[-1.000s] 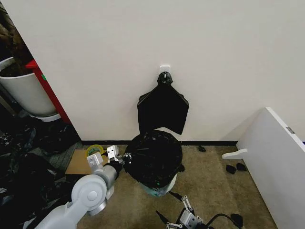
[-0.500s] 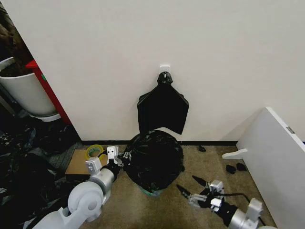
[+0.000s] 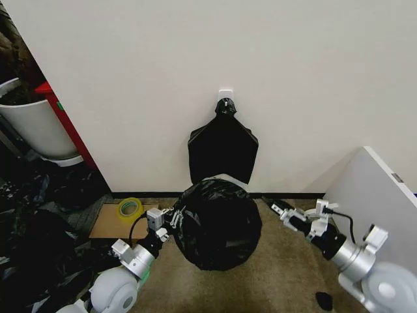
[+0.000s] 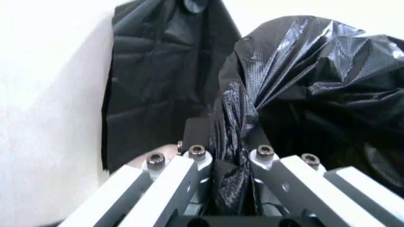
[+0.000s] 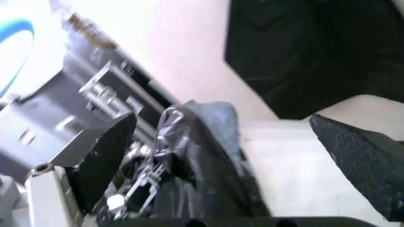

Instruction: Place the garbage bag over the trash bin.

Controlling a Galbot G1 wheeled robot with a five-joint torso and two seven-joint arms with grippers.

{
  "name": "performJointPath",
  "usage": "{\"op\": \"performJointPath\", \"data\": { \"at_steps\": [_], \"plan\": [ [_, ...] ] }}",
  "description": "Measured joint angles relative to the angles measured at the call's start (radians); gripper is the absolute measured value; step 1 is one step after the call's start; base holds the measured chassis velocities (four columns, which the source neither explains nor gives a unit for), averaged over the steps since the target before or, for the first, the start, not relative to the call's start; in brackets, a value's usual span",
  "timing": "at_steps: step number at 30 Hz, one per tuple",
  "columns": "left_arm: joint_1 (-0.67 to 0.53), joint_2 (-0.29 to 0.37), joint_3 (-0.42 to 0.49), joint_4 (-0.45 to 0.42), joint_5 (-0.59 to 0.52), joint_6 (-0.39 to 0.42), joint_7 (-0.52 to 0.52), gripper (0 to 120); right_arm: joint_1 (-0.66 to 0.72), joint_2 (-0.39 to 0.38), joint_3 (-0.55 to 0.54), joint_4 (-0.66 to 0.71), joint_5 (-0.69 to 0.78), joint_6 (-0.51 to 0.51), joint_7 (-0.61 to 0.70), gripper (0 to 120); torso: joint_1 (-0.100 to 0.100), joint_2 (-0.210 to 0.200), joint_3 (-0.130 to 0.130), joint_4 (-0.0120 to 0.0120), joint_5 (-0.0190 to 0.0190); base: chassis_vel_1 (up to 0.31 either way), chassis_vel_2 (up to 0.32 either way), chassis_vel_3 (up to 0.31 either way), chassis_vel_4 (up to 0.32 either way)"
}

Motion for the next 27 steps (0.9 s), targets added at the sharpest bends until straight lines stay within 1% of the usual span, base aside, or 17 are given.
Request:
{"op": "performJointPath", "data": {
  "at_steps": [2,4,6,8,14,19,27],
  "plan": [
    [0.001,0.009,0.001,0.007,0.009,-0.026,0.026,4,0.029,-0.045,-0.016,-0.019,-0.001,-0.002,-0.041,100,0.0,0.0,0.0,0.0003,0.0001,0.0,0.0,0.0,0.0],
    [0.001,0.01,0.001,0.008,0.01,-0.03,0.03,4,0.034,-0.052,-0.018,-0.021,-0.002,-0.003,-0.047,100,0.0,0.0,0.0,0.0003,0.0,0.0,0.0,0.0,0.0],
    [-0.005,0.017,0.004,0.019,0.013,-0.046,0.048,4,0.052,-0.088,-0.025,-0.035,-0.003,-0.006,-0.063,100,0.0,0.0,0.0,0.0,0.0,0.0,0.0,0.0,0.0],
    [-0.01,0.022,0.006,0.025,0.013,-0.054,0.056,4,0.059,-0.099,-0.029,-0.04,-0.004,-0.008,-0.063,100,0.0,0.0,0.0,0.0,0.0,0.0,0.0,0.0,0.0],
    [-0.023,0.03,0.015,0.034,0.016,-0.067,0.069,4,0.069,-0.107,-0.044,-0.047,-0.003,-0.014,-0.053,100,0.0,0.0,0.0,-0.0001,-0.0001,0.0,0.0,0.0,0.0],
    [-0.032,0.037,0.02,0.034,0.018,-0.074,0.074,4,0.09,-0.107,-0.059,-0.061,0.044,-0.026,-0.027,100,0.0,0.0,0.0,-0.0001,-0.0002,0.0,0.0,0.0,0.0],
    [-0.032,0.036,0.02,0.026,0.018,-0.077,0.081,4,0.116,-0.107,-0.086,-0.079,0.046,-0.034,-0.024,99,0.0,0.0,0.0,0.0,-0.0002,0.0,0.0,0.0,0.0]
  ]
}}
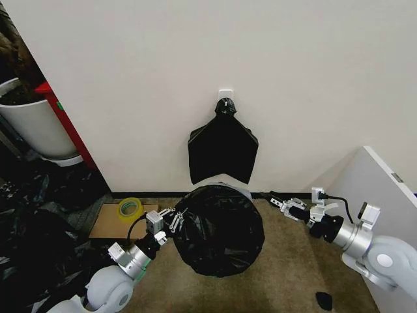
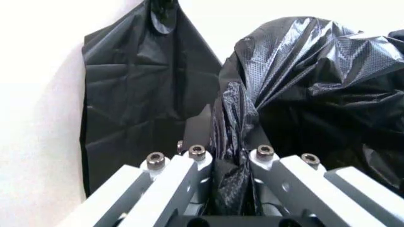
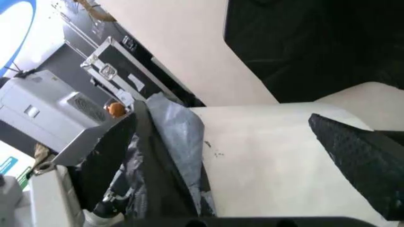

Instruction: Place the garbage bag over the trash bin.

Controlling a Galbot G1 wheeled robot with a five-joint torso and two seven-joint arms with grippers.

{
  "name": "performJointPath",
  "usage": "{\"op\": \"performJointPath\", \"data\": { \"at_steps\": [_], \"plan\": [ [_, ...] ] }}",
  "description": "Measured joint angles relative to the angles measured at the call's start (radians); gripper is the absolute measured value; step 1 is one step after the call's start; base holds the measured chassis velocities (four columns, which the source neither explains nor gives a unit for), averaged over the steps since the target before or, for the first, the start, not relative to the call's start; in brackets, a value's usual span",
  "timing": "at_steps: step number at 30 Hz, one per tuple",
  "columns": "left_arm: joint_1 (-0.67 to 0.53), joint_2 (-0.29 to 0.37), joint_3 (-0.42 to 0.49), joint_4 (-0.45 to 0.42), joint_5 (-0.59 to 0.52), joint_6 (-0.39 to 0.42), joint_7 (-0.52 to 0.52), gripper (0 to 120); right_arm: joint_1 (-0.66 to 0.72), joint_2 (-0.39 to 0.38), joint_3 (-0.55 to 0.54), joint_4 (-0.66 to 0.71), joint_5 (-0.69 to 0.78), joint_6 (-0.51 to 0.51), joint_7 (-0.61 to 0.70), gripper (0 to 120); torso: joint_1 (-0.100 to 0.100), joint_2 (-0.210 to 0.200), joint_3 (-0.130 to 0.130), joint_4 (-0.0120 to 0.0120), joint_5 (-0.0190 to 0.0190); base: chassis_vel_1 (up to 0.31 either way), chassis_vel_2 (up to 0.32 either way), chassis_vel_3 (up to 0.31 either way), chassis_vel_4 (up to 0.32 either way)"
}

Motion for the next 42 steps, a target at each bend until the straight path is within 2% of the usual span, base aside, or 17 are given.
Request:
{"op": "performJointPath", "data": {
  "at_steps": [3,7,13,14,17,19,22,23,25,29,30,32,34,35,42],
  "plan": [
    [-0.001,-0.002,0.001,-0.004,0.002,0.0,0.002,4,0.021,0.006,-0.021,-0.01,-0.005,-0.004,0.004,98,0.0,0.0,0.0,0.0,0.0002,0.0,0.0,0.0,0.0],
    [-0.003,0.004,0.006,-0.007,0.005,0.0,0.003,4,0.042,0.017,-0.043,-0.018,-0.005,-0.011,0.016,90,0.0,0.0,0.0,0.0,0.0001,0.0,0.0,0.0,0.0],
    [0.005,-0.002,0.006,-0.007,0.009,-0.002,0.003,4,0.052,0.025,-0.067,-0.021,-0.018,-0.018,0.024,67,0.0,0.0,0.0,0.0,0.0001,0.0,0.0,0.0,0.0],
    [0.005,-0.002,0.006,-0.007,0.009,-0.002,0.003,4,0.052,0.025,-0.067,-0.021,-0.018,-0.018,0.024,67,0.0,0.0,0.0,0.0,0.0001,0.0,0.0,0.0,0.0],
    [0.007,-0.006,0.006,-0.01,0.014,-0.002,0.003,4,0.055,0.028,-0.074,-0.021,-0.037,-0.019,0.024,52,0.0,0.0,0.0,0.0,0.0001,0.0,0.0,0.0,0.0],
    [0.008,-0.006,0.007,-0.01,0.015,-0.002,0.003,4,0.055,0.029,-0.075,-0.019,-0.038,-0.02,0.026,51,0.0,0.0,0.0,0.0,0.0001,0.0,0.0,0.0,0.0],
    [0.007,-0.007,0.007,-0.01,0.018,-0.002,0.003,4,0.057,0.031,-0.076,-0.017,-0.041,-0.021,0.027,43,0.0,0.0,0.0,0.0,0.0001,0.0,0.0,0.0,0.0],
    [0.007,-0.007,0.008,-0.01,0.018,-0.002,0.002,4,0.059,0.032,-0.078,-0.015,-0.045,-0.021,0.026,37,0.0,0.0,0.0,0.0,0.0001,0.0,0.0,0.0,0.0],
    [0.006,-0.007,0.009,-0.01,0.016,-0.002,0.002,4,0.06,0.033,-0.079,-0.015,-0.048,-0.021,0.025,36,0.0,0.0,0.0,0.0,0.0001,0.0,0.0,0.0,0.0],
    [0.007,-0.01,0.011,-0.002,0.015,0.0,-0.003,4,0.068,0.033,-0.089,-0.014,-0.065,-0.021,0.012,16,0.0,0.0,0.0,0.0,0.0001,0.0,0.0,0.0,0.0],
    [0.007,-0.01,0.011,-0.002,0.015,0.0,-0.003,4,0.068,0.033,-0.089,-0.014,-0.065,-0.021,0.012,16,0.0,0.0,0.0,0.0,0.0001,0.0,0.0,0.0,0.0],
    [0.007,-0.013,0.011,-0.001,0.016,0.0,-0.005,4,0.074,0.033,-0.098,-0.013,-0.07,-0.021,0.008,7,0.0,0.0,0.0,0.0,0.0,0.0,0.0,0.0,0.0],
    [0.008,-0.013,0.011,-0.001,0.017,0.0,-0.005,4,0.074,0.033,-0.098,-0.013,-0.071,-0.021,0.008,7,0.0,0.0,0.0,0.0,0.0001,0.0,0.0,0.0,0.0],
    [0.007,-0.015,0.011,-0.001,0.017,0.001,-0.006,4,0.078,0.033,-0.104,-0.014,-0.075,-0.021,0.006,0,0.0,0.0,0.0,0.0,0.0001,0.0,0.0,0.0,0.0],
    [0.001,-0.015,0.011,0.0,0.015,0.003,-0.008,4,0.088,0.034,-0.12,-0.019,-0.083,-0.019,0.004,0,0.0,0.0,0.0,0.0,0.0001,0.0,0.0,0.0,0.0]
  ]
}}
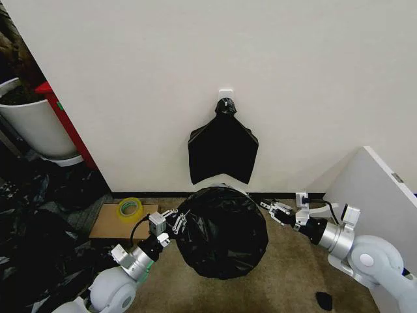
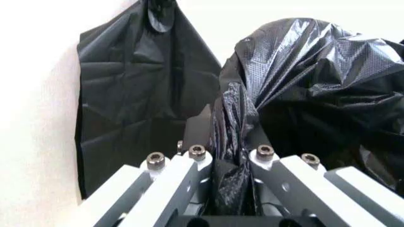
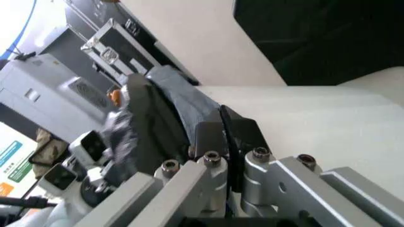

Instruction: Place the garbage bag over the trash bin.

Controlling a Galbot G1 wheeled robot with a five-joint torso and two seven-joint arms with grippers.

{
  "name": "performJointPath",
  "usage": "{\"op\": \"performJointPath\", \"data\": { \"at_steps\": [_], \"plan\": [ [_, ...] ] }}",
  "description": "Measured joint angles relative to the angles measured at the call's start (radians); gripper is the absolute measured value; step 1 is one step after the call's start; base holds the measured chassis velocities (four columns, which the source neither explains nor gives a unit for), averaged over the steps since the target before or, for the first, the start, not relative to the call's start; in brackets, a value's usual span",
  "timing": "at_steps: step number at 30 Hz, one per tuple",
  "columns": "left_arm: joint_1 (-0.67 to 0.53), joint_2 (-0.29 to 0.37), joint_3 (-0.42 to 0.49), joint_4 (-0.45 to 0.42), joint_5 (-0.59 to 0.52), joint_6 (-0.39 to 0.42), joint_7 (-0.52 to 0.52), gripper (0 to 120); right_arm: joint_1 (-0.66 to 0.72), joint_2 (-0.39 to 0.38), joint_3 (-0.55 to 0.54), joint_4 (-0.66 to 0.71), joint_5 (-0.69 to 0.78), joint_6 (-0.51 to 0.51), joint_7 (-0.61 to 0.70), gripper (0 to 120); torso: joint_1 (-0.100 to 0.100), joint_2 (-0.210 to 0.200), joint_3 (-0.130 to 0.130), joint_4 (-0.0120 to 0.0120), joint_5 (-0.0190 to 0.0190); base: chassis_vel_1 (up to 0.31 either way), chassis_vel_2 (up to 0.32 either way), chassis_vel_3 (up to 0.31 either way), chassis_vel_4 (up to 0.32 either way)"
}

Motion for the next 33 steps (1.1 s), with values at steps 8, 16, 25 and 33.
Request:
{"op": "performJointPath", "data": {
  "at_steps": [8,16,25,33],
  "plan": [
    [0.0,0.008,0.004,-0.022,0.002,0.005,-0.001,4,0.119,0.024,-0.092,-0.067,-0.029,0.042,0.073,0,0.0,0.0,0.0,0.0001,-0.0001,0.0,0.0,0.0,0.0],
    [0.006,0.007,0.005,-0.027,0.02,0.002,0.001,4,0.186,0.031,-0.14,-0.136,-0.075,0.042,0.097,0,0.0,0.0,0.0,0.0002,0.0003,0.0,0.0,0.0,0.0],
    [0.001,0.007,0.003,-0.017,0.019,-0.004,0.004,4,0.099,-0.012,-0.021,-0.086,0.084,0.039,-0.003,22,0.0,0.0,0.0,-0.0001,-0.0001,0.0,0.0,0.0,0.0],
    [-0.001,0.007,0.005,-0.016,0.019,-0.005,0.006,4,0.063,-0.018,-0.029,-0.079,0.038,0.028,-0.059,50,0.0,0.0,0.0,0.0,0.0,0.0,0.0,0.0,0.0]
  ]
}}
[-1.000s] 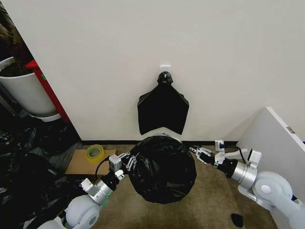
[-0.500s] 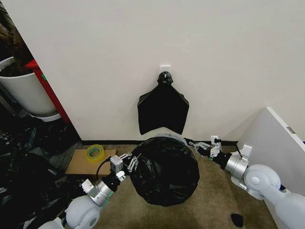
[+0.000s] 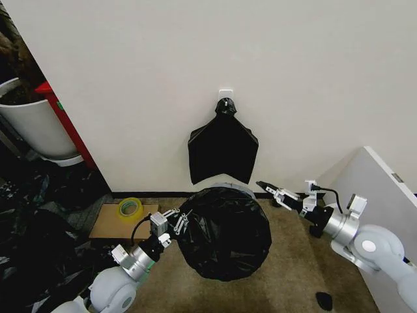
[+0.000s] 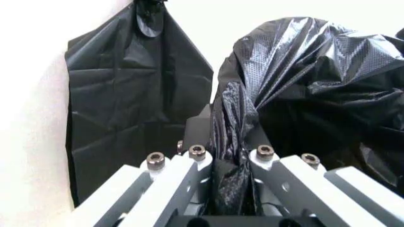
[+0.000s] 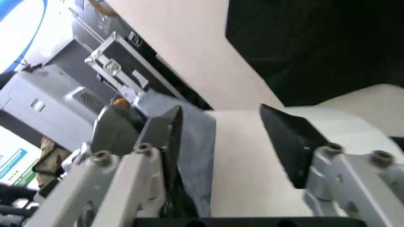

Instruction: Place the garbage bag over the trash bin.

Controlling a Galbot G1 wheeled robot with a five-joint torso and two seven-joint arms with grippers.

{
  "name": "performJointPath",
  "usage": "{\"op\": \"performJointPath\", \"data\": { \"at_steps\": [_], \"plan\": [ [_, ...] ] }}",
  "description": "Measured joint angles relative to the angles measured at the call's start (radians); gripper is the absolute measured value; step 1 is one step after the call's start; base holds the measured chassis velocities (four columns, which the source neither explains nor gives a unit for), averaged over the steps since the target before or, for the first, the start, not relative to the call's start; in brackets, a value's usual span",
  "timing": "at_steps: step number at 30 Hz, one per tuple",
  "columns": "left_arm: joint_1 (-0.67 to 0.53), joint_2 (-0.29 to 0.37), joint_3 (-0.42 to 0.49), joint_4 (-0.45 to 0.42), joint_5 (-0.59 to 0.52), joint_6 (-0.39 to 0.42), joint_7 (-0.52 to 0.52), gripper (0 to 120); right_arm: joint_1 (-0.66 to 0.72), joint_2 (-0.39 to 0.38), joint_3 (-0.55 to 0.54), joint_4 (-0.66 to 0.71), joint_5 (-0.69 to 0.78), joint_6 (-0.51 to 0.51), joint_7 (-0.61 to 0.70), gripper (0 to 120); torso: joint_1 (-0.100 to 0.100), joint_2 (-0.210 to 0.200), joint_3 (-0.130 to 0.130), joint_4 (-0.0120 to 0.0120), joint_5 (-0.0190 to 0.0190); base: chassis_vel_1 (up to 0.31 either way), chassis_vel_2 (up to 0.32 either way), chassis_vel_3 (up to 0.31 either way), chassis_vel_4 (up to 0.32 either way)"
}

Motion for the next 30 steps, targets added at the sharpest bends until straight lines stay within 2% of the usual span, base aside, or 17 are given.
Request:
{"op": "performJointPath", "data": {
  "at_steps": [4,10,11,14,25,30],
  "plan": [
    [0.005,0.003,0.0,-0.001,0.0,0.0,0.0,4,0.01,0.006,-0.015,-0.003,-0.014,-0.003,-0.004,40,0.0,0.0,0.0,0.0,0.0,0.0,0.0,0.0,0.0],
    [0.006,0.001,0.0,-0.001,0.005,-0.001,0.0,4,0.024,0.008,-0.028,0.001,-0.017,-0.006,-0.005,15,0.0,0.0,0.0,0.0,0.0,0.0,0.0,0.0,0.0],
    [0.006,0.001,0.0,-0.001,0.005,-0.001,0.0,4,0.024,0.008,-0.028,0.001,-0.017,-0.006,-0.005,15,0.0,0.0,0.0,0.0,0.0,0.0,0.0,0.0,0.0],
    [0.003,-0.001,0.001,0.0,0.005,-0.001,-0.001,4,0.02,0.008,-0.03,0.006,-0.023,-0.006,-0.009,0,0.0,0.0,0.0,0.0,0.0,0.0,0.0,0.0,0.0],
    [0.002,-0.002,0.001,-0.002,0.005,-0.002,-0.002,4,0.013,0.014,-0.03,0.009,-0.051,0.005,-0.018,0,0.0,0.0,0.0,0.0,0.0,0.0,0.0,0.0,0.0],
    [0.005,-0.001,0.0,-0.005,0.006,-0.002,-0.002,4,0.022,0.012,-0.007,0.005,-0.021,0.013,0.01,0,0.0,0.0,0.0,0.0,0.0,0.0,0.0,0.0,0.0]
  ]
}}
